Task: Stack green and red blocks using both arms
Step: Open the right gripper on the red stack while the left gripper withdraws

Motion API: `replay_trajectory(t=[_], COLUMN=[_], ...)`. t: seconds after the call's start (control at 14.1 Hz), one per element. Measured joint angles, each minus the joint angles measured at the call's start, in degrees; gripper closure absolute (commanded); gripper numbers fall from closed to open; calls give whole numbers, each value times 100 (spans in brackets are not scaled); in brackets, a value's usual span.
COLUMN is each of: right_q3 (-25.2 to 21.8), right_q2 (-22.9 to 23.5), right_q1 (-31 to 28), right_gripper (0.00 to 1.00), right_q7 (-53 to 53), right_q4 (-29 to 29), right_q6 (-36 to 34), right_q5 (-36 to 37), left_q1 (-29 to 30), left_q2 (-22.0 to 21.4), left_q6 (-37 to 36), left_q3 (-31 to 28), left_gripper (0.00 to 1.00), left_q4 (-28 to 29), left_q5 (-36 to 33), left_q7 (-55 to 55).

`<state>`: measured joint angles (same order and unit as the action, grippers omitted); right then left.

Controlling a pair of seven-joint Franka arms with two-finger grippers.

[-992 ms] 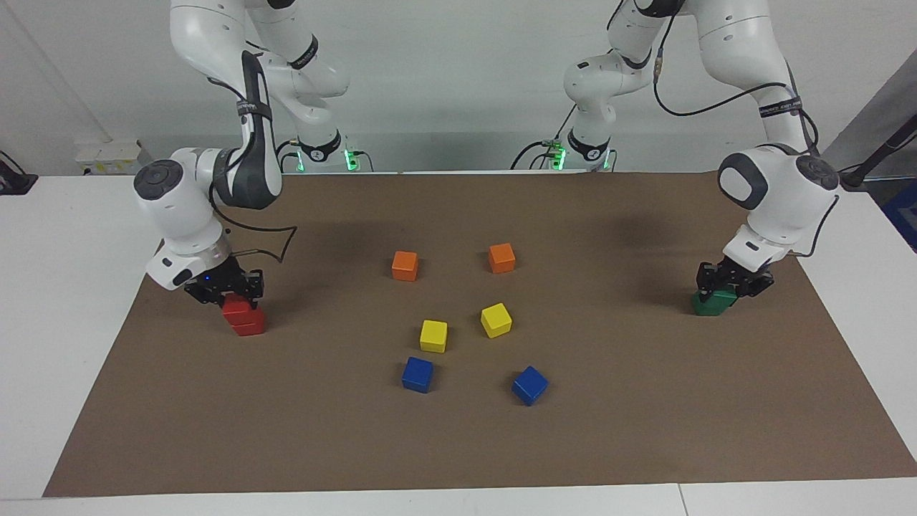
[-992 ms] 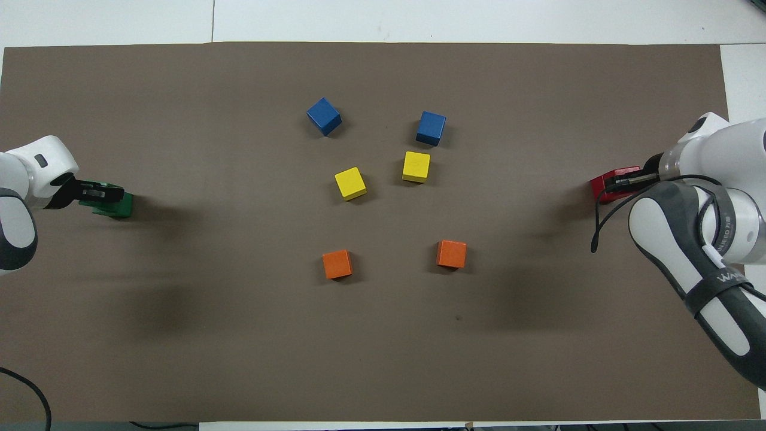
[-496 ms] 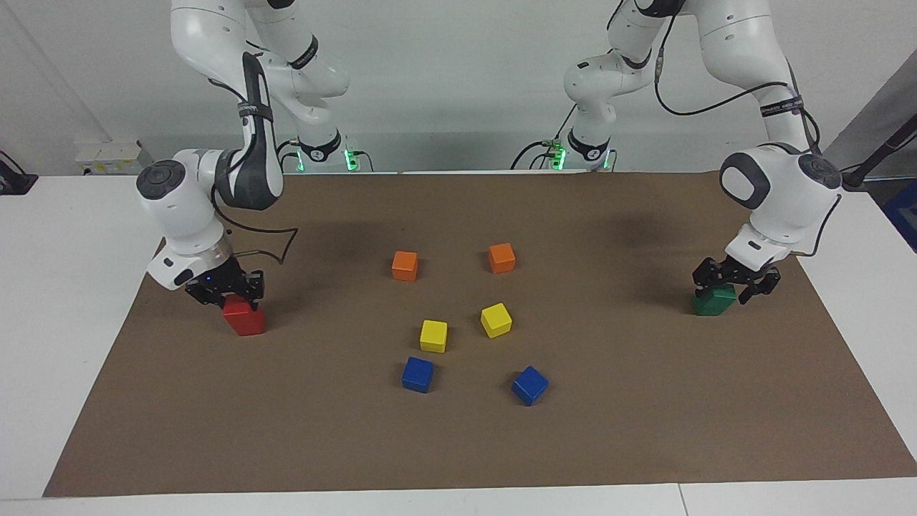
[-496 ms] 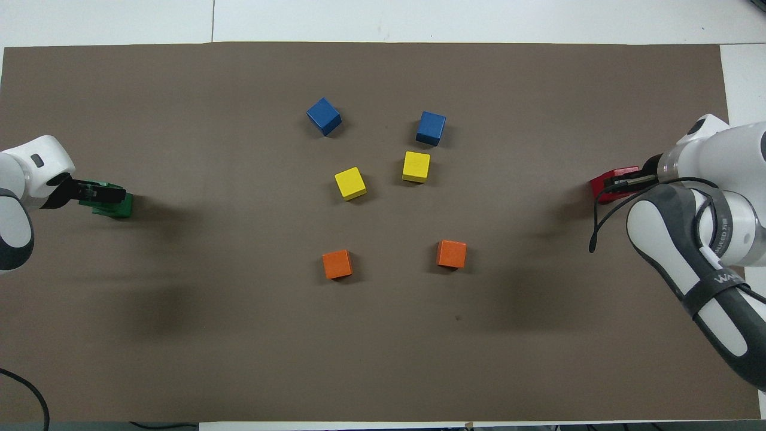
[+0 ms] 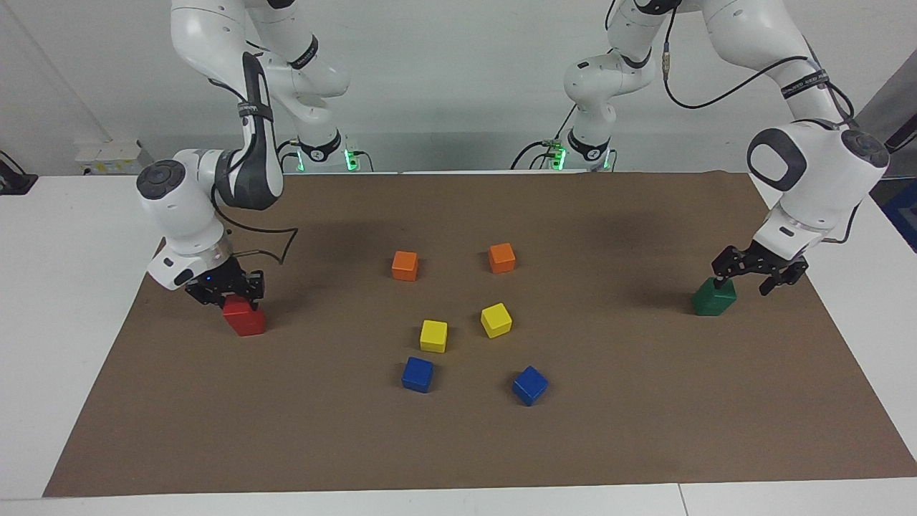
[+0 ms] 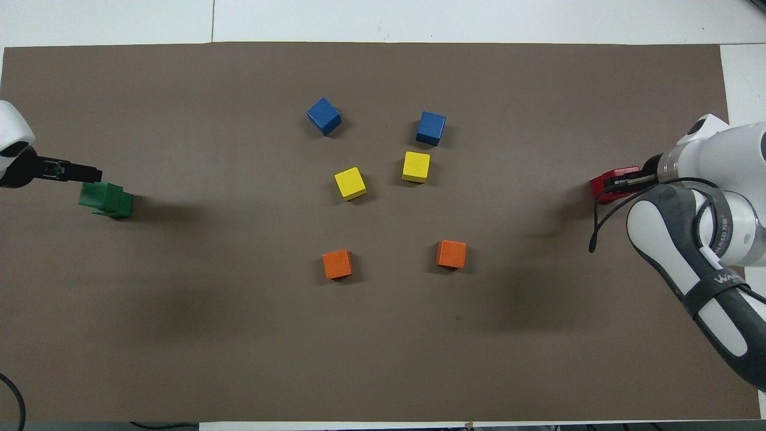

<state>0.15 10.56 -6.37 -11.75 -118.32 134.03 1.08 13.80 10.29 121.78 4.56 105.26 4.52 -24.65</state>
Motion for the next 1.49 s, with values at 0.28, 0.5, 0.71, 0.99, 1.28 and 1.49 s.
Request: replay_trajectory(t=[0.28,0.5,0.71,0.99,1.28,1.49], right_q3=[-1,-7,-7,12,35,56], right_q2=[0,3,4,-5,-375,-1119], right_q1=[-2,-6,-5,8,10,20], right_gripper=[3,0,0,0,0,0], right_q7=[1,5,5,5,5,5], right_q4=[-1,-34,-40,141,408,569], right_q6=[2,5,11,-90,-740,-1721], right_q5=[-1,-1,-1,-3,-8,-10], left_q1=[-11,-179,-299,-307,-346,-466], left_q2=[-263,-609,-886,-937,-938,-938], left_q6=[-586,-936,-1360,-2196,-2835,-3204], left_q3=[30,45,50,47,50,53], left_gripper=[0,0,0,0,0,0], left_q4=[-338,-377,-477,-999,-1392,-1579], left_q5=[0,0,0,0,-109,-175], left_q7=[284,878,1230,1645,1784,1877])
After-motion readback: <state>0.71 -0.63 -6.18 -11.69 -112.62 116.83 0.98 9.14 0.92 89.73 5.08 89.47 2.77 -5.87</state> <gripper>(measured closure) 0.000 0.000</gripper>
